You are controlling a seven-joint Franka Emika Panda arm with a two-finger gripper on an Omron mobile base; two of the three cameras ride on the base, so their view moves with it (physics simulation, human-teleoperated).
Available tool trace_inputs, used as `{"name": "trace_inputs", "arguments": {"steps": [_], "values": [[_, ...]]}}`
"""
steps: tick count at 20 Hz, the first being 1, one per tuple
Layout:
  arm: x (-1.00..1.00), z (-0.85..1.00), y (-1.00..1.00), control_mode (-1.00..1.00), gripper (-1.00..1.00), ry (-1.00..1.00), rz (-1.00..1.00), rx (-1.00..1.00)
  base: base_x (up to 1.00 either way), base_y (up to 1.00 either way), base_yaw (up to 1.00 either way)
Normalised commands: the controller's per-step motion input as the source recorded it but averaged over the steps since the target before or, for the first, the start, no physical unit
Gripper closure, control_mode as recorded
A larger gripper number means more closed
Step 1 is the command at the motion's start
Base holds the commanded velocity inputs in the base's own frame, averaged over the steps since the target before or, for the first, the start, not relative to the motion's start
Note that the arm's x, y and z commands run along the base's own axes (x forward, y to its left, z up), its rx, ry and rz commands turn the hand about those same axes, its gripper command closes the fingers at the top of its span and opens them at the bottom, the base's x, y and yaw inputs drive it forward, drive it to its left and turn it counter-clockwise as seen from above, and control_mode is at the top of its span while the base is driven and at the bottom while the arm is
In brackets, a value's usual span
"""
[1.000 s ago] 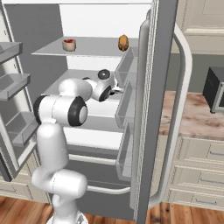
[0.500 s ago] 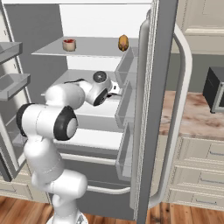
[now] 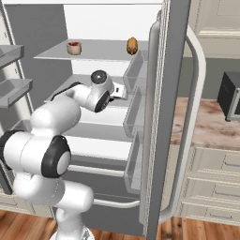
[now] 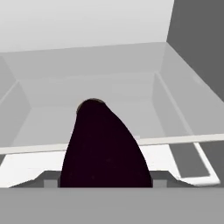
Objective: Gather the eggplant and sweet potato from the fridge and place them on a tray on the dining counter. Then gather the steak and chicken drumstick from the fridge and place them on the other tray.
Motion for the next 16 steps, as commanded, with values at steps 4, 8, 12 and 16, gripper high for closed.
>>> {"name": "trace_inputs", "arguments": {"steps": [4, 8, 12, 16], "values": [[-0.94, 0.23, 0.25, -1.00, 1.00, 0.00, 0.00, 0.00, 0.00, 0.00, 0.00], [-0.94, 0.09, 0.09, -1.00, 1.00, 0.00, 0.00, 0.00, 0.00, 0.00, 0.00], [-0.71, 0.04, 0.03, -1.00, 1.00, 0.00, 0.00, 0.00, 0.00, 0.00, 0.00], [-0.46, 0.00, 0.00, -1.00, 1.00, 0.00, 0.00, 0.00, 0.00, 0.00, 0.00]]}}
